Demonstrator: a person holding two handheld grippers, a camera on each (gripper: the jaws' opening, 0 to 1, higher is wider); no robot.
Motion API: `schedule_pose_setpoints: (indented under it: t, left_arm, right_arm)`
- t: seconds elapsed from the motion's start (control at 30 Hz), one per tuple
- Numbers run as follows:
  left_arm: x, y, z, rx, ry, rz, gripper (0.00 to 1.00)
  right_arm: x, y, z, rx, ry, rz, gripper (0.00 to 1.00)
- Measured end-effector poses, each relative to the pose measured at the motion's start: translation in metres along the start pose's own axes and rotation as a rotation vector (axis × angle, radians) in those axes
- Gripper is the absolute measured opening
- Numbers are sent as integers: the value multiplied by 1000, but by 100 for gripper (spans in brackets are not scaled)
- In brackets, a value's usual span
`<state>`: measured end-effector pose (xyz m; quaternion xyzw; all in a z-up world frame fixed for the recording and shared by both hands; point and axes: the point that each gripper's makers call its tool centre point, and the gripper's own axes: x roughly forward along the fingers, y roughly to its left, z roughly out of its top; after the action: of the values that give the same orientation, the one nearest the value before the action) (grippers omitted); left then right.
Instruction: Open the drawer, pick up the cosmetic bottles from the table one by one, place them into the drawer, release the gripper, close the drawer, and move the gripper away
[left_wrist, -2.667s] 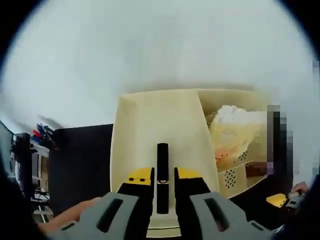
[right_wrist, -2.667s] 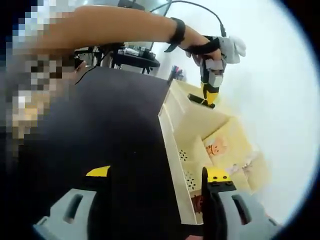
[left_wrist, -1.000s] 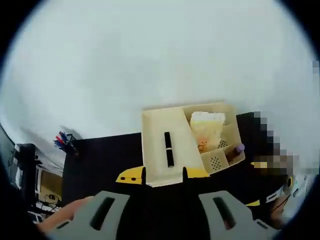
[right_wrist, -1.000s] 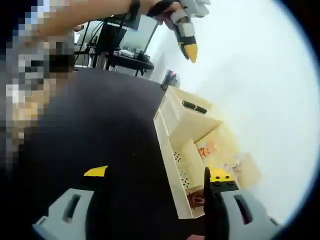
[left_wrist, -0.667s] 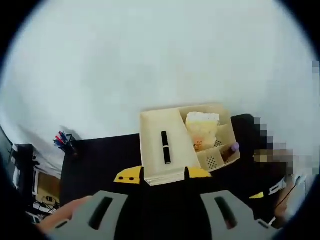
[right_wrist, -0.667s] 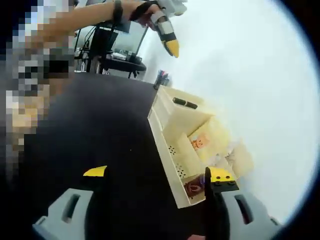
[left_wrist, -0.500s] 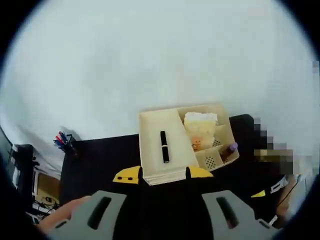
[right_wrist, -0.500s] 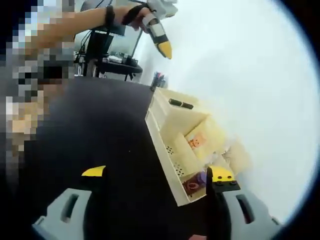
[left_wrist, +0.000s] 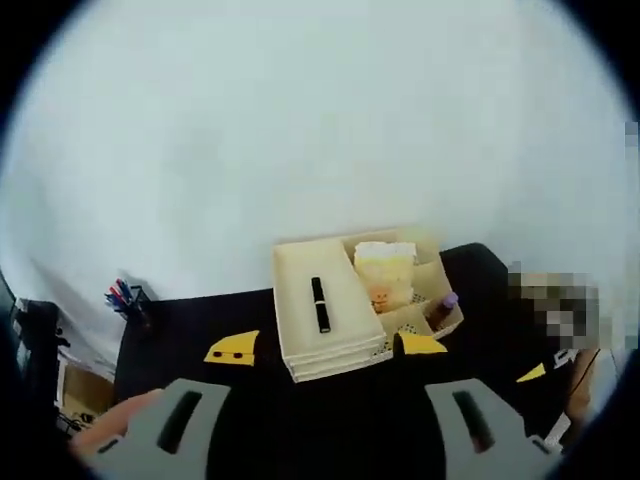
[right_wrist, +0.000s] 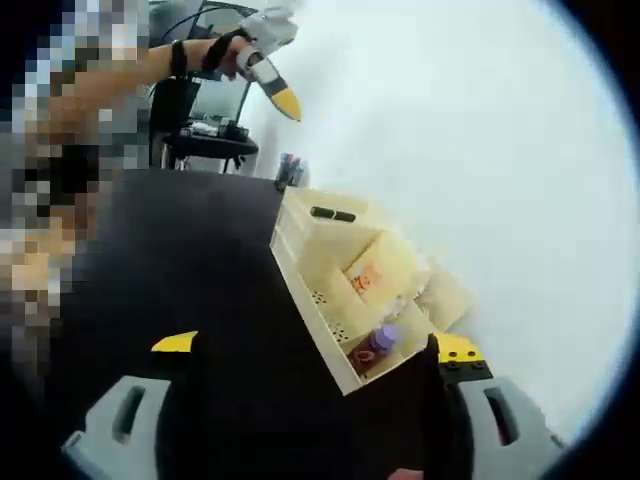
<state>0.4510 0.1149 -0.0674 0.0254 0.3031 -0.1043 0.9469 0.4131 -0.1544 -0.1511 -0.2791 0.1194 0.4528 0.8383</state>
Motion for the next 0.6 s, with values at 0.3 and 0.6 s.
schedule_pose_setpoints:
  t: [0.3,0.6]
  left_arm:
    - [-19,3,-4,17,-64,-13,58]
    - [-43,2,-7,34,-124,-36,66]
  right_arm:
    - [-27,-2,6,-30,26,-73,93]
    - [-55,5,13,-58,41,-131,93]
